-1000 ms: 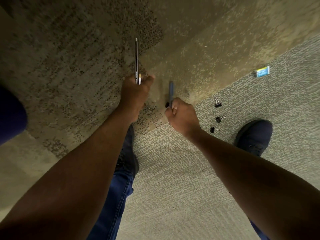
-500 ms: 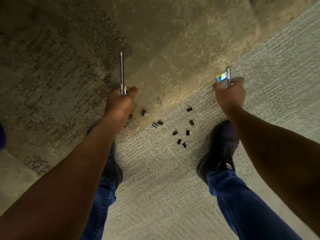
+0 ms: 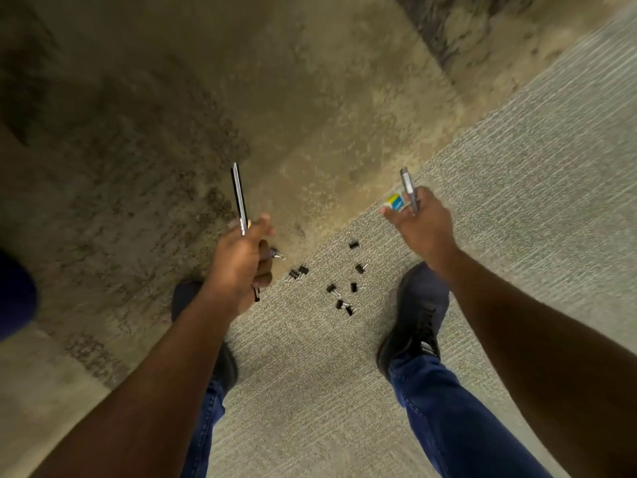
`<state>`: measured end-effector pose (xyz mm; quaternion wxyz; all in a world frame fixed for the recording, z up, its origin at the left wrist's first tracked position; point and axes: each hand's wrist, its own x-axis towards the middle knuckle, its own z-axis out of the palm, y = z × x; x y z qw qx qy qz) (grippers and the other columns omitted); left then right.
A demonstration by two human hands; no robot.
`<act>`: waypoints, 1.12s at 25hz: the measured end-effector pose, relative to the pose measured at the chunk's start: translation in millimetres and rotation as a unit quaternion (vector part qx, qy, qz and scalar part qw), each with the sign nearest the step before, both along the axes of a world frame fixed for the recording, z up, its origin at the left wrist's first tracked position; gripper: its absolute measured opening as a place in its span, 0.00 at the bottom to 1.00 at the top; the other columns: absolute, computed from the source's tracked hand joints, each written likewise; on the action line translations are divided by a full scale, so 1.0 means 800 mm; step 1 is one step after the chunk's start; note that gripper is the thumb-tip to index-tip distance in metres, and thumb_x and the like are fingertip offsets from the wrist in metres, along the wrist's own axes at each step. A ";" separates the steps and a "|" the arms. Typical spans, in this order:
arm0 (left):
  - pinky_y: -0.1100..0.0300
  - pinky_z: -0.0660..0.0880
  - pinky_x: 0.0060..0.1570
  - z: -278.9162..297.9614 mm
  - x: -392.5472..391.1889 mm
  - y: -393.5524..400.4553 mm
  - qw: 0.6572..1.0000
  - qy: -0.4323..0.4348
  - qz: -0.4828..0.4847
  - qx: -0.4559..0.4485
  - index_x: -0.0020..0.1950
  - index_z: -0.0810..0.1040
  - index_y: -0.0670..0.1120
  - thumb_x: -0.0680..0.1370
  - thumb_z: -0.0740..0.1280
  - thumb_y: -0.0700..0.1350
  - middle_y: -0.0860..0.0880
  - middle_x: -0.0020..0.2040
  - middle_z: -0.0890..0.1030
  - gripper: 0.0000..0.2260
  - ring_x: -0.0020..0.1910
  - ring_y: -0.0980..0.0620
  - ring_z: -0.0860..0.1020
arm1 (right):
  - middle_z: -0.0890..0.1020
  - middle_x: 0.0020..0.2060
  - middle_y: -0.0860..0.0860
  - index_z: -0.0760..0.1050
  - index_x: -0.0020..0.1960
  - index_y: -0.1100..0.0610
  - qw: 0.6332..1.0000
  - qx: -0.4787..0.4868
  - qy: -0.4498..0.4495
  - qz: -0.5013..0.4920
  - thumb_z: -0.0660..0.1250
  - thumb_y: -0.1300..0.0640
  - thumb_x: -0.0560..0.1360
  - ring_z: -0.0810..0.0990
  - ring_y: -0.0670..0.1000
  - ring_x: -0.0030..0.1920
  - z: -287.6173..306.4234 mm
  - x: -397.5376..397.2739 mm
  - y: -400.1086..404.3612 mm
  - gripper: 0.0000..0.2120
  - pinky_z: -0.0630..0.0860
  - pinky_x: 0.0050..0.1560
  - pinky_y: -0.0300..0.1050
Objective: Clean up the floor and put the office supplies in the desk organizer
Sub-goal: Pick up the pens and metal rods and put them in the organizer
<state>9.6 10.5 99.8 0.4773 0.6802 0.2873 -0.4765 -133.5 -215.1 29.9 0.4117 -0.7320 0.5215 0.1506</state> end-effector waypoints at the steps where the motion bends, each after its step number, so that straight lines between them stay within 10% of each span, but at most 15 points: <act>1: 0.70 0.53 0.21 0.027 -0.005 -0.005 1.000 0.012 0.005 -0.012 0.41 0.72 0.49 0.79 0.64 0.49 0.55 0.23 0.58 0.08 0.20 0.57 0.55 | 0.76 0.34 0.44 0.68 0.46 0.50 0.999 0.035 -0.019 0.008 0.73 0.44 0.70 0.74 0.40 0.32 0.034 0.001 0.005 0.16 0.64 0.26 0.32; 16: 0.67 0.54 0.23 0.590 -0.065 -0.027 0.983 -0.124 0.076 -0.115 0.43 0.82 0.54 0.59 0.77 0.59 0.55 0.24 0.62 0.16 0.21 0.57 0.56 | 0.78 0.35 0.45 0.65 0.46 0.46 0.935 0.086 -0.185 0.289 0.72 0.51 0.66 0.74 0.42 0.30 0.649 0.074 0.044 0.17 0.70 0.26 0.39; 23: 0.66 0.52 0.23 0.738 -0.062 0.075 0.969 -0.159 0.141 -0.125 0.35 0.78 0.51 0.73 0.71 0.54 0.53 0.25 0.60 0.11 0.23 0.56 0.55 | 0.81 0.40 0.41 0.69 0.50 0.43 0.894 0.102 -0.249 0.359 0.71 0.50 0.67 0.78 0.39 0.39 0.817 0.111 0.162 0.15 0.76 0.39 0.40; 28: 0.69 0.54 0.21 0.811 -0.046 0.171 0.954 -0.183 0.174 -0.165 0.52 0.79 0.43 0.76 0.70 0.48 0.54 0.26 0.61 0.10 0.22 0.58 0.56 | 0.81 0.41 0.40 0.70 0.52 0.41 0.859 0.099 -0.274 0.420 0.71 0.49 0.65 0.80 0.41 0.42 0.888 0.136 0.255 0.18 0.80 0.45 0.49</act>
